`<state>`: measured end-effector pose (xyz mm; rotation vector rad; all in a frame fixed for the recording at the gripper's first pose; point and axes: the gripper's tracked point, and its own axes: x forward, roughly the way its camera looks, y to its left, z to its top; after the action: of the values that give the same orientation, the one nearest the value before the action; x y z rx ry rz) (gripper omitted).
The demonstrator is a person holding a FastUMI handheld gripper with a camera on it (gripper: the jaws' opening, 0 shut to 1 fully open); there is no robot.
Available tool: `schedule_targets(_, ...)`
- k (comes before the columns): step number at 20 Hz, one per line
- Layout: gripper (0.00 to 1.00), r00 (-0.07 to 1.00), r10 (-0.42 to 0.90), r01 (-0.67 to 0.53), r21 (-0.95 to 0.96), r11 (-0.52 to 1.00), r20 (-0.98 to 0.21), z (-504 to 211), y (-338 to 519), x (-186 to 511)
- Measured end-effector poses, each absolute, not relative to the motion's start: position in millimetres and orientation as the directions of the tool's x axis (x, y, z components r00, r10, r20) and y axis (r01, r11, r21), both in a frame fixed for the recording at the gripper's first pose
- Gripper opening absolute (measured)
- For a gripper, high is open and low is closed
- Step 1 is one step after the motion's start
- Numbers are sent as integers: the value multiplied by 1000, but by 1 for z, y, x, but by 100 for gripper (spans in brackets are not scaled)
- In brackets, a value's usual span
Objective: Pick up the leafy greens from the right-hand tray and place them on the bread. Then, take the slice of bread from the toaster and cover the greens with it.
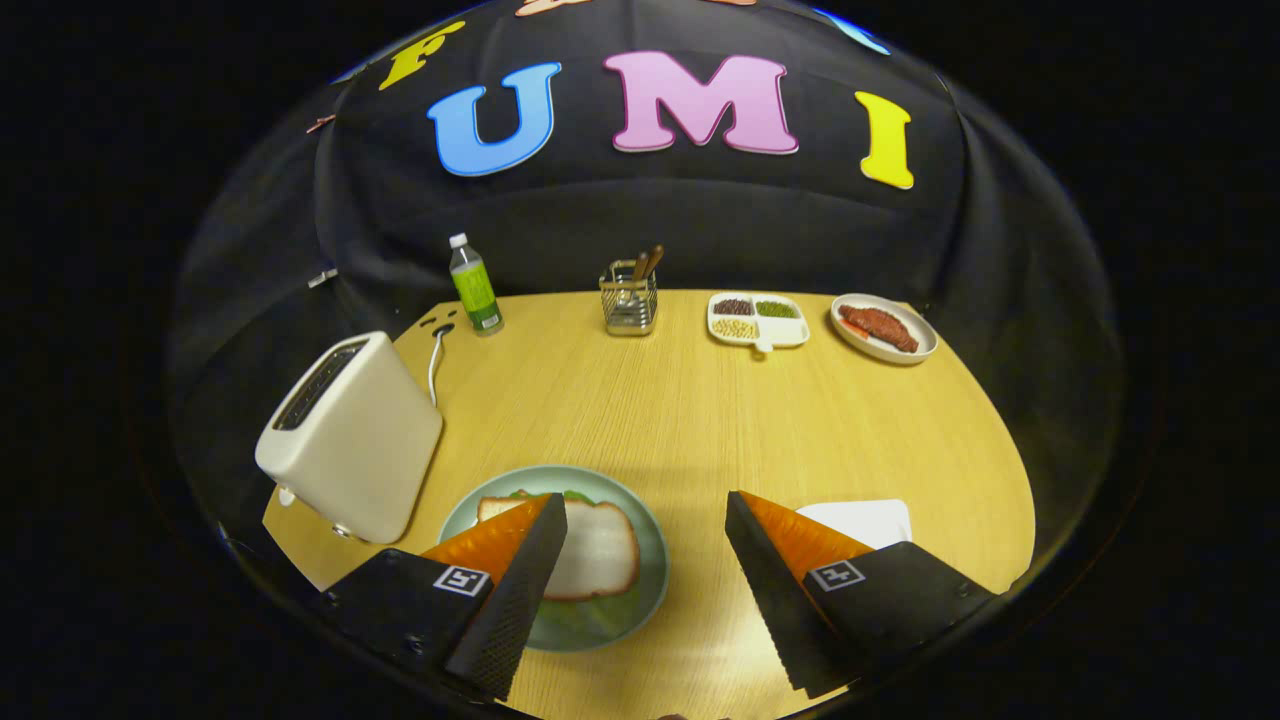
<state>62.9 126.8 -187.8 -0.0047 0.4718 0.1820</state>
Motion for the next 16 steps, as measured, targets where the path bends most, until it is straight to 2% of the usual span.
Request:
schedule_targets(3,99,911,144,-154,5,988,-387,-139,106,57)
schedule_targets(10,99,980,138,-154,-110,982,-142,-24,76,30)
schedule_targets(16,98,989,147,-143,-89,986,34,47,44,-7)
